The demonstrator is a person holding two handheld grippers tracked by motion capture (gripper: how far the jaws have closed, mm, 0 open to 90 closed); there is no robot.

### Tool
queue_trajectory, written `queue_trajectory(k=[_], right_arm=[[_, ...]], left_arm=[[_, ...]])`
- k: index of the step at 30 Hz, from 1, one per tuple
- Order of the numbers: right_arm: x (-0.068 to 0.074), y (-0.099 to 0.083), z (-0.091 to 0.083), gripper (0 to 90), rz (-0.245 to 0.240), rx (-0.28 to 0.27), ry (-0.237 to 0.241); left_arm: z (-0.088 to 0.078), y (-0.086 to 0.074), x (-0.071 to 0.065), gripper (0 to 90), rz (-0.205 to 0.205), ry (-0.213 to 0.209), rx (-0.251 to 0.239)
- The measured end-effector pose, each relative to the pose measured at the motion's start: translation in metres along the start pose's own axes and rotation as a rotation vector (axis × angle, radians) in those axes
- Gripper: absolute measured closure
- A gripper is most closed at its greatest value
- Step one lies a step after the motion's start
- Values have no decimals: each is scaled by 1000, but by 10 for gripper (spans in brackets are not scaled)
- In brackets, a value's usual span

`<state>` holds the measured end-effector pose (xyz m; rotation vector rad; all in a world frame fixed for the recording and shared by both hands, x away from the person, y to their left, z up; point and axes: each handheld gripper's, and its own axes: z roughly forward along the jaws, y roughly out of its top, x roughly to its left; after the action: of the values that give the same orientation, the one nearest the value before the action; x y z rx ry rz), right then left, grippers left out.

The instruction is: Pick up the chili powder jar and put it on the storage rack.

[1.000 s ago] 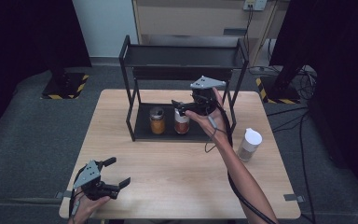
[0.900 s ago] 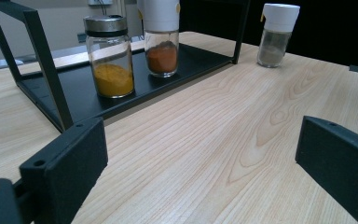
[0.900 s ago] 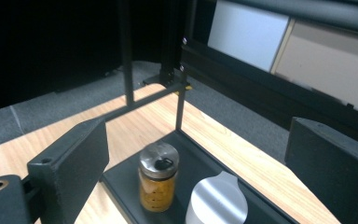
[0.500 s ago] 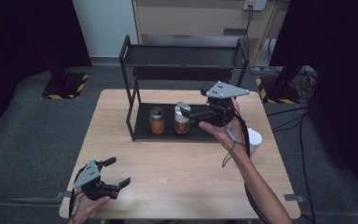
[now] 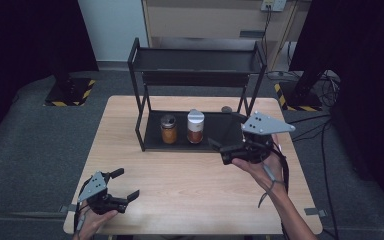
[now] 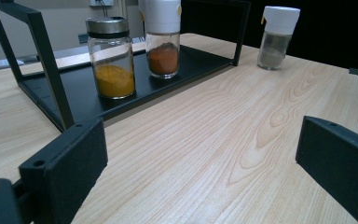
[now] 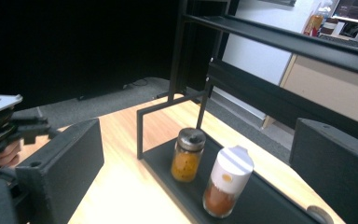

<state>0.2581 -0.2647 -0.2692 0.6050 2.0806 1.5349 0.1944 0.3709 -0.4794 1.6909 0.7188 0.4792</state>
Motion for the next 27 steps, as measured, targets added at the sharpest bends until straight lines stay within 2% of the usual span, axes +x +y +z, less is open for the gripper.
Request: queue_trajectory(k=[6,13,20,27], right_arm=[[11,-13,-23,25,-10,5,-21],[19,-31,-45,24,7,-15,-58],[25,-57,-60,23,52,-4,-101],[33,-79,-70,23,72,23,-142]], left_arm=[[0,0,0,11,-3,0,-1],[1,0,0,11,-6,-1,2],[2,-1,1,10,-17,-1,-2],[1,-1,1,10,-21,2,-7]])
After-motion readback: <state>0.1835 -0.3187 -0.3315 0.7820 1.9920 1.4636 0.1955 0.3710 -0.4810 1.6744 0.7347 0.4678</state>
